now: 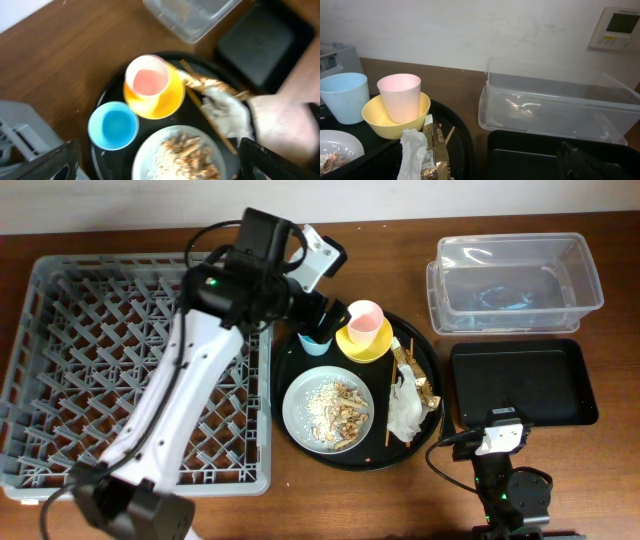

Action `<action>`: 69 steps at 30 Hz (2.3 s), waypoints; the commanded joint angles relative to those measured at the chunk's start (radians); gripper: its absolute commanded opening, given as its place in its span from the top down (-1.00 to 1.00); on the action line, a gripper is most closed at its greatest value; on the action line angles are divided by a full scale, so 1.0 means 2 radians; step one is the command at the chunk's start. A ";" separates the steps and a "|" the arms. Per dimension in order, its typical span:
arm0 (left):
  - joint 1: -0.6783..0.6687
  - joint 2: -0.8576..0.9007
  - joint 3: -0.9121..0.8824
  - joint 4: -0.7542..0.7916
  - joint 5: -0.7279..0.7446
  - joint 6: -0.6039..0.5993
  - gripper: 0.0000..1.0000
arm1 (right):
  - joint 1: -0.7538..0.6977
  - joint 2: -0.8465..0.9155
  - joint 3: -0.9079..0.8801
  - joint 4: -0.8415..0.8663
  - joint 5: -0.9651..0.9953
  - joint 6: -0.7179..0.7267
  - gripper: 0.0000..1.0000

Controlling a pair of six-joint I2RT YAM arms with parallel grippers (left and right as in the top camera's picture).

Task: Sort waste into correct bins and load items into the dishwasher rack
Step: 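Reach the left gripper to the blue cup and grasp it, then carry the blue cup to the rack and place it upside down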

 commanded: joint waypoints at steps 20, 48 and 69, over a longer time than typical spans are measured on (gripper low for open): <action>-0.027 0.192 0.007 0.026 -0.076 -0.007 -0.04 | 0.003 -0.003 -0.003 -0.002 0.004 -0.002 -0.97; -0.028 0.212 -0.013 0.027 -0.078 -0.007 0.34 | 0.003 -0.003 -0.003 -0.002 0.004 -0.002 -0.97; -0.028 0.211 0.005 0.033 -0.078 -0.030 0.99 | 0.003 -0.003 -0.003 -0.002 0.004 -0.002 -0.97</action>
